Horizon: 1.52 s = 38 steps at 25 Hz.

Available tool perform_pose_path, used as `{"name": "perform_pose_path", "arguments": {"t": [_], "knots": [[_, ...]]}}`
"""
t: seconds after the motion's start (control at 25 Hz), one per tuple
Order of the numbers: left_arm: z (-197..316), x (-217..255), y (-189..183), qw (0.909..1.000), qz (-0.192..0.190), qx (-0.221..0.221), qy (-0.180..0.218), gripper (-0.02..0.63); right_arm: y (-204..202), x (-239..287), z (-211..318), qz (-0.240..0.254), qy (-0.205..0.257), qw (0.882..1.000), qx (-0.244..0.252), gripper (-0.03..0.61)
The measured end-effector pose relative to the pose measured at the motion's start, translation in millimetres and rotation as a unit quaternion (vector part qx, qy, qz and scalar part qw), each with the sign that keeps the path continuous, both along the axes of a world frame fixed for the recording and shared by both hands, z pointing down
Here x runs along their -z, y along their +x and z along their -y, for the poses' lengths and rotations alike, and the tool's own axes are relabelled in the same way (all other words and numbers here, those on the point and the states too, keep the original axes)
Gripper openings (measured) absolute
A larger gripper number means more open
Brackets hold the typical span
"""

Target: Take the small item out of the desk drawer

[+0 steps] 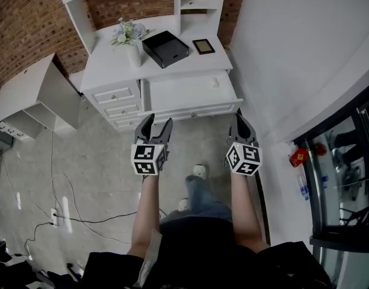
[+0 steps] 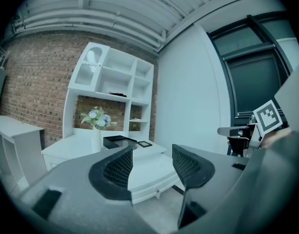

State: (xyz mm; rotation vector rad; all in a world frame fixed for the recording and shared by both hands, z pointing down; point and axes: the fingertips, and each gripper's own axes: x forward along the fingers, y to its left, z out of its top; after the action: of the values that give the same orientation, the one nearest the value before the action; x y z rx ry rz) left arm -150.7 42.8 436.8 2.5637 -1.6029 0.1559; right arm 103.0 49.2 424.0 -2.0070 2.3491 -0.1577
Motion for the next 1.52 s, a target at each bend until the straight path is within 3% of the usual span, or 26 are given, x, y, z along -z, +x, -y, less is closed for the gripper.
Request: {"name": "perform_pose_path", "arguments": {"t": [0.32, 0.64, 1.16, 1.52], "knots": [[49.0, -7.3, 9.3, 1.0, 0.002, -0.005, -0.007, 0.229, 11.2, -8.0, 44.9, 0.001, -0.007, 1.0, -0.009, -0.002], [127.0, -23.6, 20.6, 0.9998, 0.009, 0.002, -0.016, 0.239, 18.6, -20.4, 136.5, 0.007, -0.011, 1.0, 0.003, -0.002], [264.1, -28.5, 35.7, 0.9989, 0.013, 0.035, -0.029, 0.244, 14.4, -16.3, 300.4, -0.009, -0.017, 0.998, 0.062, -0.002], [318.8, -46.3, 50.2, 0.9975, 0.019, 0.044, -0.052, 0.247, 17.8, -37.1, 370.4, -0.004, -0.046, 0.995, 0.083, -0.002]]}}
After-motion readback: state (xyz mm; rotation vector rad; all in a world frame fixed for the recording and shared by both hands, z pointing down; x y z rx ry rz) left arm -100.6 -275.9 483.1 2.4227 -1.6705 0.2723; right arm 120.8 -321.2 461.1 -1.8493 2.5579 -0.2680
